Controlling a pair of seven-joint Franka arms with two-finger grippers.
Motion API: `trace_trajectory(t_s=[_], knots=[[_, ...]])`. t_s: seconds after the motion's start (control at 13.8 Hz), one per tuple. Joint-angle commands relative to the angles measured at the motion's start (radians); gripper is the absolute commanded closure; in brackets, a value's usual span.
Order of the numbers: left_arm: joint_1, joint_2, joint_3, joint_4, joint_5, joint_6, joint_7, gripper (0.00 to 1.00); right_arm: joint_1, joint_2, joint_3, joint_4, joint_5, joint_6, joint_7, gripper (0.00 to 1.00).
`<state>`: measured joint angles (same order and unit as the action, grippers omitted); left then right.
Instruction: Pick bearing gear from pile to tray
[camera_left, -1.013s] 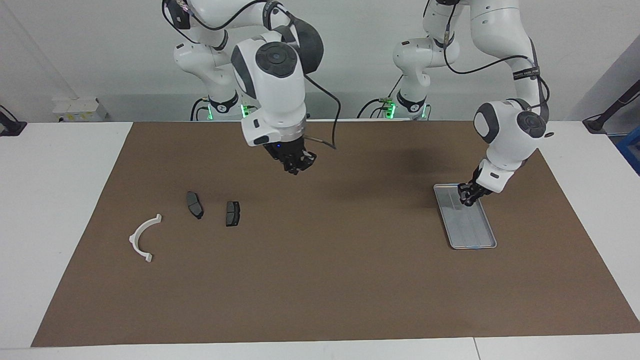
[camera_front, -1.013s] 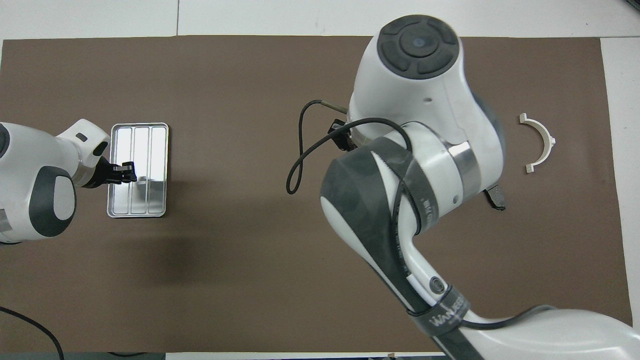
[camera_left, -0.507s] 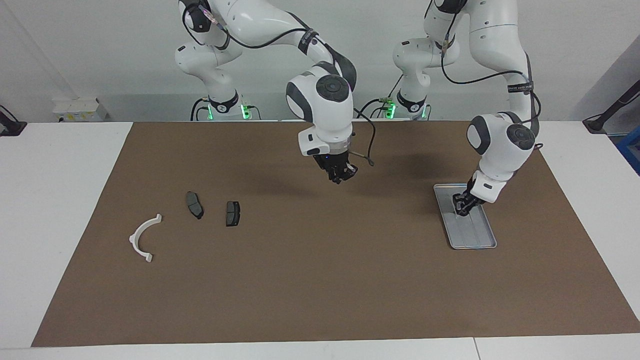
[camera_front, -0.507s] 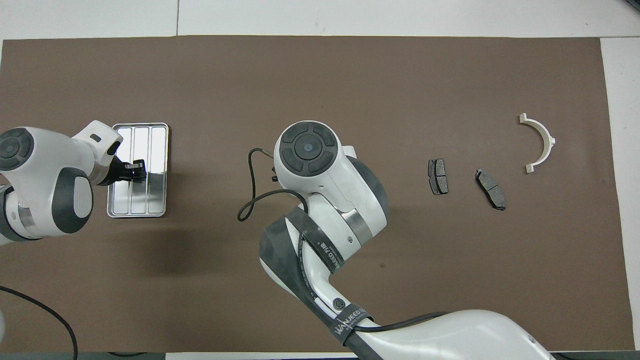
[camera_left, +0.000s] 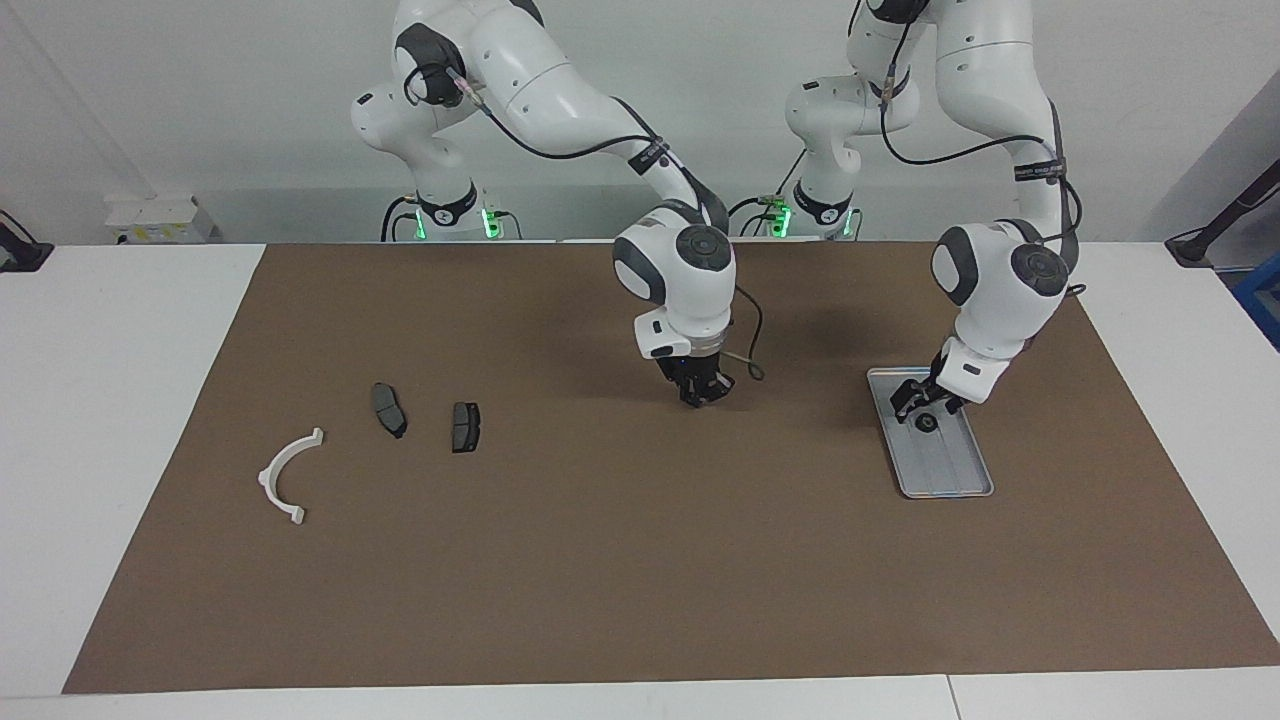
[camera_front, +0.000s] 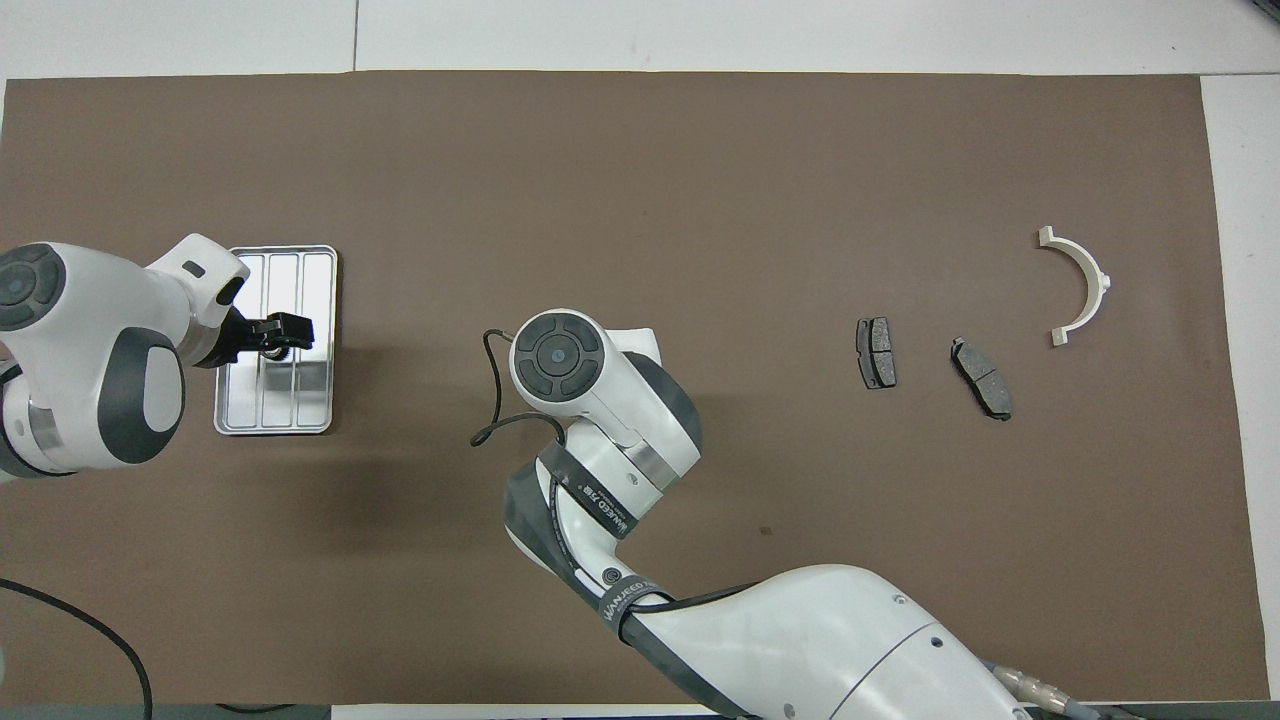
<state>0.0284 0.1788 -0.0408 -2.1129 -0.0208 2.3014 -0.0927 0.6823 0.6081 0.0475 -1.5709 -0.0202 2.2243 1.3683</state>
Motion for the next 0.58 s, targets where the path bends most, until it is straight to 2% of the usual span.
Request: trace_trajectory(t_s=[0.0,0.07,0.14,0.22,0.36,0.51], knots=[[-0.047,-0.048,0.002,0.036,0.004,-0.100,-0.025,0.00,-0.006,0.012,-0.001,0.000,-0.020,0.028,0.018,1.00],[-0.065,-0.048,0.002,0.047,0.004,-0.117,-0.062,0.00,-0.006,0.012,-0.003,0.003,-0.020,0.015,0.018,1.00],[-0.090,-0.048,0.002,0.057,0.004,-0.126,-0.114,0.00,-0.007,0.012,-0.003,0.003,-0.018,0.012,0.018,0.83],[-0.110,-0.048,0.002,0.065,0.004,-0.126,-0.149,0.00,-0.006,0.012,-0.006,0.017,-0.018,-0.009,0.017,0.01],[-0.166,-0.039,0.002,0.086,0.004,-0.116,-0.264,0.00,-0.029,0.016,-0.008,0.118,-0.015,-0.139,0.009,0.00],[-0.235,-0.029,0.004,0.122,0.004,-0.126,-0.416,0.00,-0.107,0.004,-0.002,0.229,-0.006,-0.280,-0.012,0.00]])
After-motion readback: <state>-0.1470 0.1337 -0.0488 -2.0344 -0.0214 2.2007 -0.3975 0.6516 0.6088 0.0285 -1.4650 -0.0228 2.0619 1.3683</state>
